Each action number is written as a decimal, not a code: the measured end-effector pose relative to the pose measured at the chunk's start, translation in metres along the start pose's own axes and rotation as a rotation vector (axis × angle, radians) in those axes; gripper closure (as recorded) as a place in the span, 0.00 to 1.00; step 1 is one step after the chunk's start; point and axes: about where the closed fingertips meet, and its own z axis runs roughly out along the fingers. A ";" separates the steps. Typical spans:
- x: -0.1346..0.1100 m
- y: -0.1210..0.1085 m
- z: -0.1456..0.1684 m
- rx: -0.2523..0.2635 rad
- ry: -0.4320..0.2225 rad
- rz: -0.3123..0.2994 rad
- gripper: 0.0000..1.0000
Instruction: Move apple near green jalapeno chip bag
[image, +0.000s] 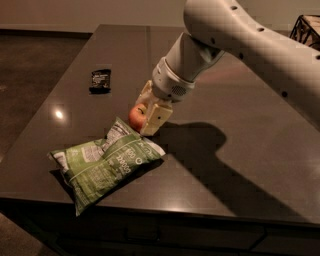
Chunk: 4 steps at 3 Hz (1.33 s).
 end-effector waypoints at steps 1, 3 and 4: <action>-0.001 0.000 0.001 -0.002 0.000 0.000 0.30; -0.002 0.000 0.004 -0.005 0.000 -0.003 0.00; -0.002 0.000 0.004 -0.005 0.000 -0.003 0.00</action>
Offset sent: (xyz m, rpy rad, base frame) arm -0.0002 0.0011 -0.0007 -0.0003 0.0011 0.0008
